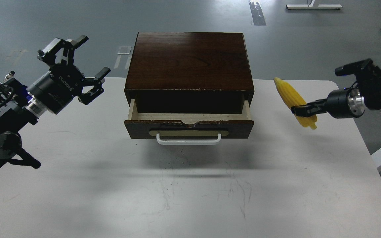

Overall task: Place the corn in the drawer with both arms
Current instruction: 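Lift the corn with the right gripper and carry it over the drawer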

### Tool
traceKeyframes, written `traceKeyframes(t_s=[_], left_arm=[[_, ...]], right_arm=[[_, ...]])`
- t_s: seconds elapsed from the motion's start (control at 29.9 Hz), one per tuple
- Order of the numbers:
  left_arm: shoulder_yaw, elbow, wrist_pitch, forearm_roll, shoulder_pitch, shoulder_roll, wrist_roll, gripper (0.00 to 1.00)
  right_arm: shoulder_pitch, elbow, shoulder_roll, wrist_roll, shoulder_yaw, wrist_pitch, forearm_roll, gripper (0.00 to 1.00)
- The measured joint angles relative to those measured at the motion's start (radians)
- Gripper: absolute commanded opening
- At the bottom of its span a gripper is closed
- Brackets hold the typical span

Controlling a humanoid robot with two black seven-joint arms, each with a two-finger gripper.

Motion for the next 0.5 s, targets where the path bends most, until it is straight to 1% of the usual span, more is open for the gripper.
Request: traceKeyframes(t_s=[0.13,0.2,0.37,0.5], left_arm=[[-0.001,-0.001,0.0,0.0,0.0,-0.011,0.0,0.99],[-0.003,-0.001,0.001,0.007,-0.001,-0.016,0.0,0.99],[-0.015,-0.001,0.002,0.032,-0.002,-0.014,0.0,0.99],[-0.018,-0.002,0.002,0.036,-0.002,-0.006,0.0,0.98]], right_arm=[[0.162,0.037,0.012,0.0,-0.005,0.003,0.001,0.0],[0.231,0.06,0.049,0.0,-0.014,0.003,0.001,0.0],[0.37,0.072,0.212,0.0,-0.099,-0.005,-0.006,0.0],[0.443,0.075,0.359,0.0,-0.198,-0.07,-0.011,0.0]])
